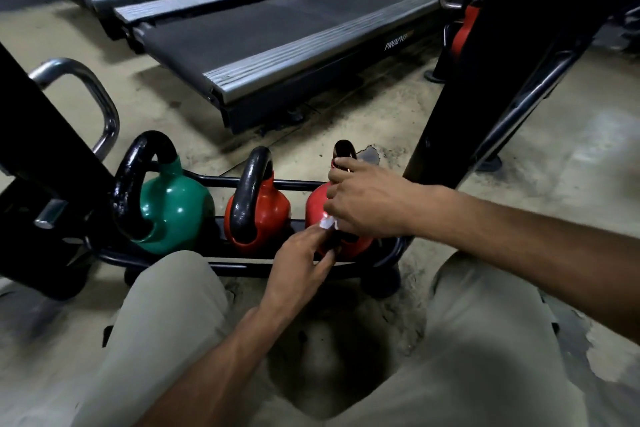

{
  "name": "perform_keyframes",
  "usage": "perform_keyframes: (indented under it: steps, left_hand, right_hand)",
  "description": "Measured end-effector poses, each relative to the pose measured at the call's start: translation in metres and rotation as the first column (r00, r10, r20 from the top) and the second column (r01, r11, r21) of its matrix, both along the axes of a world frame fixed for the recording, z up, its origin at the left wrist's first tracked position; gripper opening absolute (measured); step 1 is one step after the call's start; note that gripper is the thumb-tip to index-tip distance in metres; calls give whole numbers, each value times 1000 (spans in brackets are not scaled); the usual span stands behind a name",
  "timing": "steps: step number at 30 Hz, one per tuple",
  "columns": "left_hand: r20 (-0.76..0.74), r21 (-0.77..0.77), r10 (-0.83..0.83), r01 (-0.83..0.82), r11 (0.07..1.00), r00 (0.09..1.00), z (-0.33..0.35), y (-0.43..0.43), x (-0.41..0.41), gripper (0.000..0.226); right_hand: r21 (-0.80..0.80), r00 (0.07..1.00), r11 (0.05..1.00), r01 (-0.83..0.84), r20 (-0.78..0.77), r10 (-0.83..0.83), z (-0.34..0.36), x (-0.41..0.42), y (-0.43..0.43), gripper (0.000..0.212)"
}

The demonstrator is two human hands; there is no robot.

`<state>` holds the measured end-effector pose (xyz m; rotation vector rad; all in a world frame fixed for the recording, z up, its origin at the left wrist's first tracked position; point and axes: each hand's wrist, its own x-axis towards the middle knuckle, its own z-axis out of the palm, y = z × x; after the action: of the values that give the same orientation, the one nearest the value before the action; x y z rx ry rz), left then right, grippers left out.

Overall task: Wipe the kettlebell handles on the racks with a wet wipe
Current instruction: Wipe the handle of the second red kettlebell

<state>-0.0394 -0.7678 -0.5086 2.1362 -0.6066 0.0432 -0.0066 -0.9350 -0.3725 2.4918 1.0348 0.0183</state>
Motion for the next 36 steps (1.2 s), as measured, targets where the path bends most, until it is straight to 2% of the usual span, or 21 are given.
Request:
perform_keyframes:
  steps: [2, 4, 6, 8, 10, 12, 13, 15, 16, 18, 20, 21, 23, 24, 25, 26, 27, 28, 30, 34, 36]
  left_hand:
    - [18, 11, 21, -21, 1000, 1000, 1, 1, 1, 28]
    - [49, 11, 20, -21, 1000, 999, 2, 1, 3, 30]
    - [72, 20, 18, -19, 1000, 997, 2, 1, 5, 38]
    - [74, 18, 24, -26, 1000, 997, 2, 1, 7, 42]
    - [69, 23, 13, -15, 1000, 998, 1, 2, 7, 44]
    - [67, 25, 15, -17, 1000, 998, -1, 3, 7, 44]
    - [58, 22, 26, -28, 999, 998, -1, 3, 8, 44]
    - [36, 17, 44, -45, 999, 998, -1, 3, 9, 42]
    - [35, 15, 47, -47, 999, 998, -1, 2, 9, 42]
    - [33, 14, 41, -41, 999, 999, 0, 2, 9, 43]
    - [39, 3, 26, -26, 1000, 999, 2, 2, 9, 43]
    - [43, -1, 21, -21, 1000, 999, 3, 3, 10, 43]
    - [37, -4, 28, -28, 1000, 999, 4, 3, 10, 39]
    - [34, -3, 37, -37, 999, 999, 4, 3, 11, 35]
    - [31, -3, 44, -44, 999, 999, 3, 4, 11, 31]
    - [21, -3, 50, -50, 999, 999, 4, 3, 11, 29]
    - [4, -9, 57, -57, 998, 998, 5, 3, 10, 27]
    - [-22, -8, 62, -63, 998, 998, 5, 4, 10, 27]
    - [-51, 15, 68, -68, 998, 996, 5, 3, 9, 27]
    - [-56, 20, 58, -57, 998, 997, 3, 5, 11, 19]
    - [-60, -10, 35, -36, 999, 998, 5, 6, 10, 21]
  right_hand:
    - [172, 998, 985, 17, 54, -27, -11, -19, -13, 28]
    - [462, 984, 883, 84, 104, -148, -27, -39, -21, 23]
    - [766, 932, 621, 163, 87, -352, -44, -57, -18, 18]
    - [945, 848, 204, 254, -116, -517, -57, -69, -7, 18]
    - [908, 752, -182, 377, -415, -512, -64, -68, 4, 8]
    - [725, 657, -479, 495, -673, -339, -68, -55, 9, 24]
    - [603, 616, -606, 519, -755, -224, -69, -45, 9, 24]
    - [379, 580, -762, 525, -814, -6, -61, -29, 7, 15]
    - [322, 570, -786, 528, -820, 47, -61, -25, 5, 25]
    - [340, 560, -771, 539, -828, 26, -63, -33, 5, 33]
    - [558, 619, -657, 507, -766, -174, -67, -57, 9, 12]
    - [730, 680, -500, 466, -657, -326, -67, -70, 10, 6]
    - [953, 817, -12, 302, -265, -512, -66, -83, 10, 10]
    - [946, 871, 251, 207, -61, -487, -67, -81, 5, 12]
    - [863, 907, 489, 129, 97, -410, -68, -76, -3, 12]
    - [735, 934, 675, 69, 191, -304, -66, -69, -10, 15]
    - [593, 951, 804, 40, 223, -212, -64, -60, -16, 19]
    - [463, 963, 886, 32, 222, -151, -59, -50, -18, 20]
    - [288, 972, 957, 40, 213, -104, -47, -34, -12, 20]
    - [-15, 990, 999, 51, 129, -48, -32, -20, 10, 32]
    - [-44, 990, 999, -14, 143, 20, -33, -22, 7, 26]
